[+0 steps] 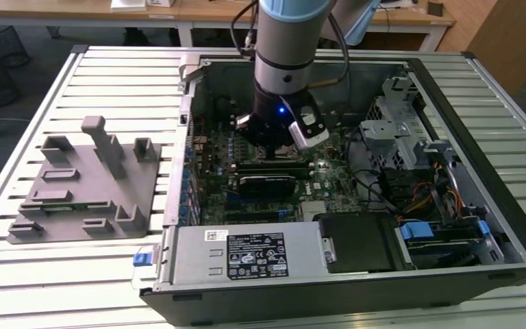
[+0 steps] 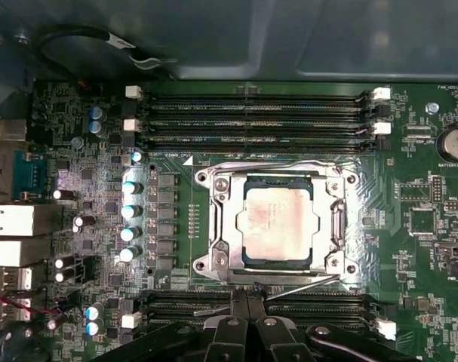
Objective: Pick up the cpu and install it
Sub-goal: 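Install the second cpu locking lever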
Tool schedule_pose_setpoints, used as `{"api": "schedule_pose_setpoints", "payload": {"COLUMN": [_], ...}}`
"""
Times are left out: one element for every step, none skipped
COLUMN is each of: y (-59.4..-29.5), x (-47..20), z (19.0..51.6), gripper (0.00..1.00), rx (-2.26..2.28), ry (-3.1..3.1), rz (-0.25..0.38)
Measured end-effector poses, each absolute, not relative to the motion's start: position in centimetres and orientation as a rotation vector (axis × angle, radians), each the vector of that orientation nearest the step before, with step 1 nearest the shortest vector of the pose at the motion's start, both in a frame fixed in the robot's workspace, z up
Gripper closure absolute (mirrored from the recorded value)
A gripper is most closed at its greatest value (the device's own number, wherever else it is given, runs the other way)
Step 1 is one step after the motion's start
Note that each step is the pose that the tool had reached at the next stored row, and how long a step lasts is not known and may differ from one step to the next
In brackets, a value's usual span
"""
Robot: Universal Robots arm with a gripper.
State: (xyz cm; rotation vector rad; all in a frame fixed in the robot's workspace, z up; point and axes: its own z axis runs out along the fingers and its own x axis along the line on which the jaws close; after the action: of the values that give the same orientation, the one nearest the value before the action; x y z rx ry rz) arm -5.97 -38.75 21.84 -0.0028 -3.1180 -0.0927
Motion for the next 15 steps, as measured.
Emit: {"api": "schedule_pose_setpoints", "payload": {"y": [-38.75, -38.76, -38.76, -38.76, -38.76, -38.76, -38.76, -38.76, -38.76, -38.77, -38.78, -38.8, -38.83, -38.88, -38.92], "x": [-5.97, -5.97, -5.98, -5.99, -6.01, -6.03, -6.05, -6.08, -6.1, -6.13, -6.16, -6.22, -6.25, -6.29, -6.33], "z": [21.75, 21.67, 21.6, 21.57, 21.56, 21.56, 21.55, 21.54, 21.54, 21.53, 21.51, 21.45, 21.42, 21.4, 21.38], "gripper": [0.89, 0.89, 0.89, 0.89, 0.89, 0.89, 0.89, 0.89, 0.89, 0.89, 0.89, 0.89, 0.89, 0.89, 0.89], "rx": [-0.001, 0.001, 0.001, 0.002, 0.002, 0.002, 0.002, 0.002, 0.002, 0.003, 0.003, 0.004, 0.005, 0.005, 0.005], "ry": [-3.118, -3.118, -3.118, -3.118, -3.117, -3.117, -3.117, -3.117, -3.116, -3.116, -3.115, -3.115, -3.115, -3.115, -3.115], "rz": [-0.094, -0.096, -0.097, -0.098, -0.1, -0.104, -0.113, -0.124, -0.134, -0.144, -0.152, -0.164, -0.165, -0.167, -0.167]}}
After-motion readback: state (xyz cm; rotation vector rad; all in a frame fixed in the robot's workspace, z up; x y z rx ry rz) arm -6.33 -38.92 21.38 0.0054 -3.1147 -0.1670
